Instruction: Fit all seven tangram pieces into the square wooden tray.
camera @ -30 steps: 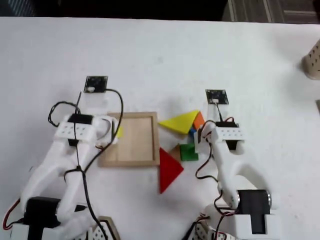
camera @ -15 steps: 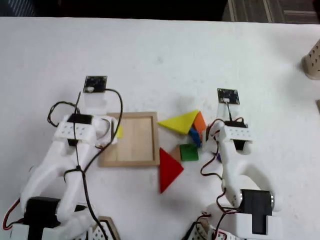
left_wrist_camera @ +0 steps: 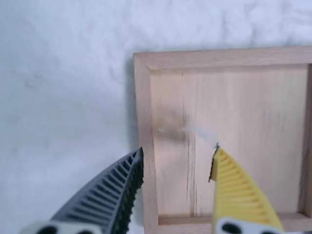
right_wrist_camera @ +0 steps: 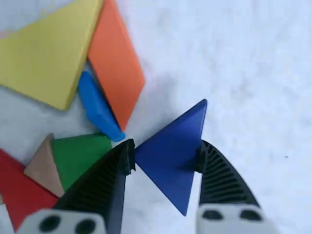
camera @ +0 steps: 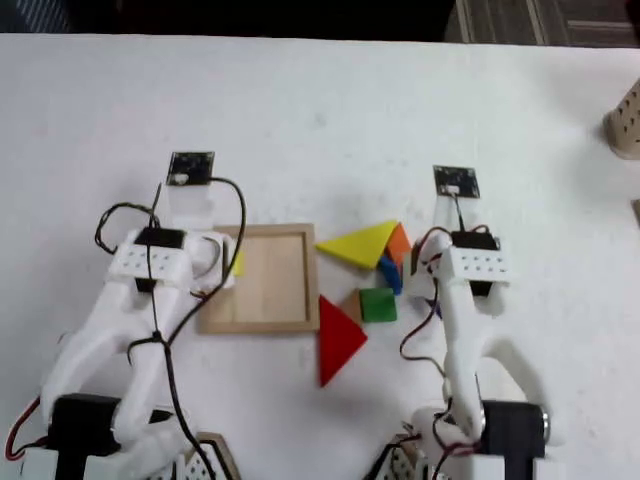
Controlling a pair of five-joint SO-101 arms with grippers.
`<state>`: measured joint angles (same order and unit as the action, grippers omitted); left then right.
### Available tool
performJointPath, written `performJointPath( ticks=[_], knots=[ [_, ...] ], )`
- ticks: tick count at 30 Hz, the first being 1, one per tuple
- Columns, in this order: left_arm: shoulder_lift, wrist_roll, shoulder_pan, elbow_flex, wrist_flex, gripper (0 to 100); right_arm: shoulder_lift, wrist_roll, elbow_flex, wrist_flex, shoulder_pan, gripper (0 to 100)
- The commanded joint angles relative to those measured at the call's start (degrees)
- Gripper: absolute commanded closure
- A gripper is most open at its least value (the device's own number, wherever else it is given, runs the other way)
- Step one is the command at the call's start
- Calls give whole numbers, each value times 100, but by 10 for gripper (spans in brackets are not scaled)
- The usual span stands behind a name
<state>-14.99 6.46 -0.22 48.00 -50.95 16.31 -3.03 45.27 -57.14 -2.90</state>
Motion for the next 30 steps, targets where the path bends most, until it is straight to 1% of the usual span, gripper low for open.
performJointPath(
  ticks=[1,6,11,16,18,21,26,30],
  knots=[
    [-277,-53,-251,-62,114,748,541,26,-281,-224,-497,918],
    [-286,9,-787,-176,53,748,699,18,-281,-207,-1411,918],
    [-295,721,-1657,-273,-18,748,699,70,-360,-145,-2325,917],
    [-259,1055,-2176,-475,-53,748,681,185,-721,145,-2923,917],
    [-259,1143,-2255,-484,-44,748,532,563,-985,154,-3143,917],
    [-259,1143,-2290,-484,-26,748,-154,976,-1451,154,-3407,917],
    [-259,1134,-2290,-484,-26,748,-1727,1196,-2505,136,-3582,917],
    [-259,1134,-2281,-484,-9,748,-2607,1407,-3411,110,-3653,917]
  ],
)
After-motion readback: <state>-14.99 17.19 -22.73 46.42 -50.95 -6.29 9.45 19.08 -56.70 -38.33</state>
